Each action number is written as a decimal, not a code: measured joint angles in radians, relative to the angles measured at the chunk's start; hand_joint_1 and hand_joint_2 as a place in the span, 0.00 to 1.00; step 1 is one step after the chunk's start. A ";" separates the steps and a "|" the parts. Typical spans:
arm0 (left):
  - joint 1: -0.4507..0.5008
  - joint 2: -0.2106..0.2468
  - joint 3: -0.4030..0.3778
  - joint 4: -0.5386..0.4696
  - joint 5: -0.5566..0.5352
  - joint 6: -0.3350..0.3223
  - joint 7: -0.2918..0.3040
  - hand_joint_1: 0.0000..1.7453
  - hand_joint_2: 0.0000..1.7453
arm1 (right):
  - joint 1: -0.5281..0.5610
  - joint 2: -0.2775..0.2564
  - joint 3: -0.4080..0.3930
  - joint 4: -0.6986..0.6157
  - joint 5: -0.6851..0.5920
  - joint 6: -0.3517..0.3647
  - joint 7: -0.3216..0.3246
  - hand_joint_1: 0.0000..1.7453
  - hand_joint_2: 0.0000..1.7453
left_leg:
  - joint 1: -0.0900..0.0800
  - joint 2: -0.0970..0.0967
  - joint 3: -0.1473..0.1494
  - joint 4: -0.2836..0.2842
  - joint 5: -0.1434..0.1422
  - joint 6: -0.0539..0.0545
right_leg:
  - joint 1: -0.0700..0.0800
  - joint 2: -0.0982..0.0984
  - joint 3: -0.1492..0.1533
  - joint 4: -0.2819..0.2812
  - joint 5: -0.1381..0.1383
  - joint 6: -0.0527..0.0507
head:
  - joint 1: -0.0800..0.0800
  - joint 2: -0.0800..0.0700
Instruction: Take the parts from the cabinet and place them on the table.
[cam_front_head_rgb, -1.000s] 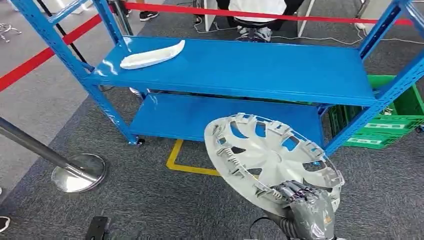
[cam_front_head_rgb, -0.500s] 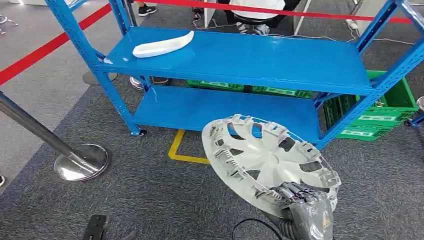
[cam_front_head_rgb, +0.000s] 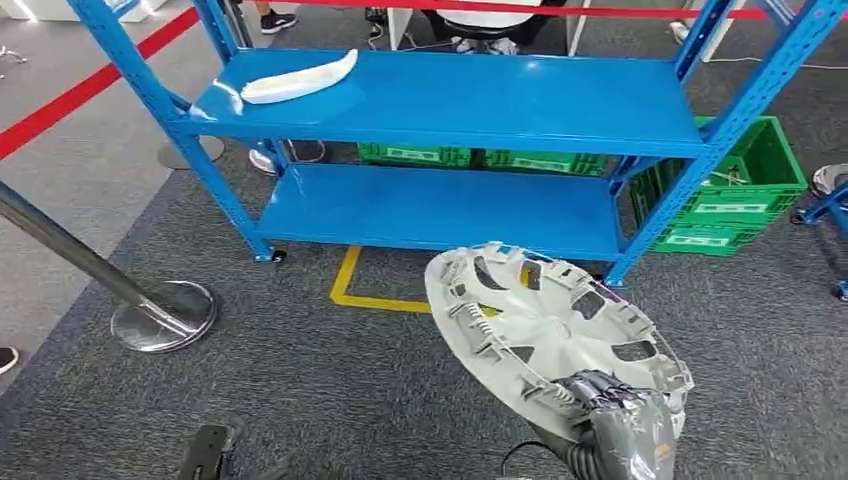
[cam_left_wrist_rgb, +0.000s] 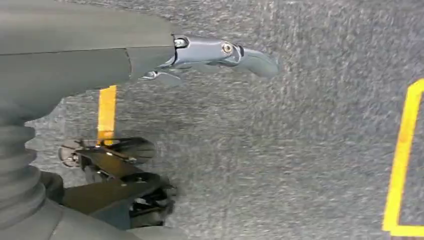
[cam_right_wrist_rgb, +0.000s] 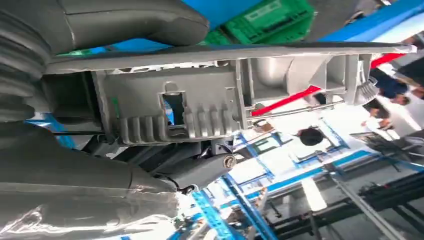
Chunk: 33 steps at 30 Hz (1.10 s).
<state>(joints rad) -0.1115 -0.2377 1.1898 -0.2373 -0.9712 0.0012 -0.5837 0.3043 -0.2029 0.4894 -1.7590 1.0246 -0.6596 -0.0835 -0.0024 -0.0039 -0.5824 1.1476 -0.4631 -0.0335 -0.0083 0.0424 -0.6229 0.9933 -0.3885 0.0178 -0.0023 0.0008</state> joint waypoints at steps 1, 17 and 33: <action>0.000 0.000 0.000 0.000 0.000 0.000 0.000 0.00 1.00 | 0.001 0.000 0.000 0.000 0.000 0.000 0.002 1.00 1.00 | 0.002 -0.025 0.057 -0.078 0.003 0.003 | -0.001 0.010 -0.010 0.002 0.010 0.004 | 0.000 0.000; 0.000 -0.005 0.003 0.001 0.014 0.002 0.021 0.00 1.00 | 0.010 0.000 0.001 -0.001 -0.023 -0.005 0.000 1.00 1.00 | -0.007 0.079 0.064 -0.192 0.016 0.036 | 0.013 -0.104 0.095 -0.005 -0.075 0.033 | 0.016 0.000; -0.005 -0.005 -0.005 0.001 -0.020 0.111 0.046 0.00 1.00 | 0.029 0.009 -0.005 -0.004 -0.044 -0.016 0.000 1.00 1.00 | 0.014 -0.082 0.082 -0.193 -0.008 0.010 | 0.013 0.061 0.016 0.011 -0.003 0.002 | 0.011 0.000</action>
<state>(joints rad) -0.1167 -0.2430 1.1849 -0.2365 -0.9908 0.1118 -0.5379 0.3329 -0.1942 0.4845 -1.7628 0.9808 -0.6752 -0.0835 0.0115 -0.0854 -0.4999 0.9543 -0.4710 -0.0236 0.0043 0.1038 -0.6074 1.0041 -0.3914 0.0194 0.0083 0.0008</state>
